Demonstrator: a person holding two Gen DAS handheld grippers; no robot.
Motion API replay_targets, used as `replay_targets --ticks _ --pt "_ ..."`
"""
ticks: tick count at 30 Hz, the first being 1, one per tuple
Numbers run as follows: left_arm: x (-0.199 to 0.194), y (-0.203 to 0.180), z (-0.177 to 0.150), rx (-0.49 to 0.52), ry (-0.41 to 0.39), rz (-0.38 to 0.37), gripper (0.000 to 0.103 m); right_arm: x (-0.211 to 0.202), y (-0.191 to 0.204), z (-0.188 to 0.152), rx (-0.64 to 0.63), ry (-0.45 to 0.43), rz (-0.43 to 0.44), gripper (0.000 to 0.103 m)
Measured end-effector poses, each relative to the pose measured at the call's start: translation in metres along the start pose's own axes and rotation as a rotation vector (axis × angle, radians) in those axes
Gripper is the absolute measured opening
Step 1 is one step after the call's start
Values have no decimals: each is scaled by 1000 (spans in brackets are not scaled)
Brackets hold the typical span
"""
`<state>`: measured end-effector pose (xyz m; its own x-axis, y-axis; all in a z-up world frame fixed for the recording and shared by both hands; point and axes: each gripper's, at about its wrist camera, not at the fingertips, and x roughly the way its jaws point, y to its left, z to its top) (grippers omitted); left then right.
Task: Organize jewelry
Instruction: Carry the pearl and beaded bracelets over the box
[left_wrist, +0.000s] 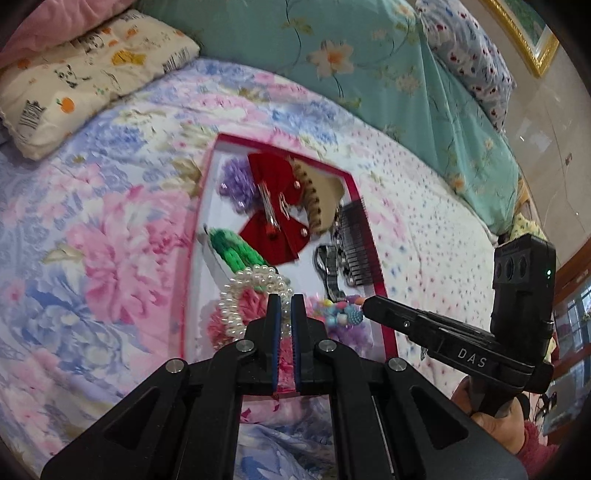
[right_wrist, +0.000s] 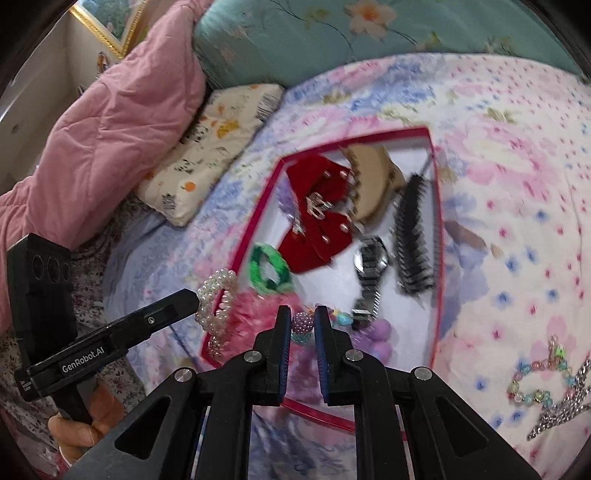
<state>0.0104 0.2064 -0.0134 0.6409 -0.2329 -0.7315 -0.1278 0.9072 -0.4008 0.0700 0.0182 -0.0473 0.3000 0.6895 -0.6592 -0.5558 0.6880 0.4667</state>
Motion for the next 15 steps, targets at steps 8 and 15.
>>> replay_targets --ticks 8,15 --pt "25 -8 -14 15 68 1 3 4 -22 -10 25 36 -42 12" --pt "35 -6 -16 -1 94 -4 3 10 -27 -15 22 56 -57 12"
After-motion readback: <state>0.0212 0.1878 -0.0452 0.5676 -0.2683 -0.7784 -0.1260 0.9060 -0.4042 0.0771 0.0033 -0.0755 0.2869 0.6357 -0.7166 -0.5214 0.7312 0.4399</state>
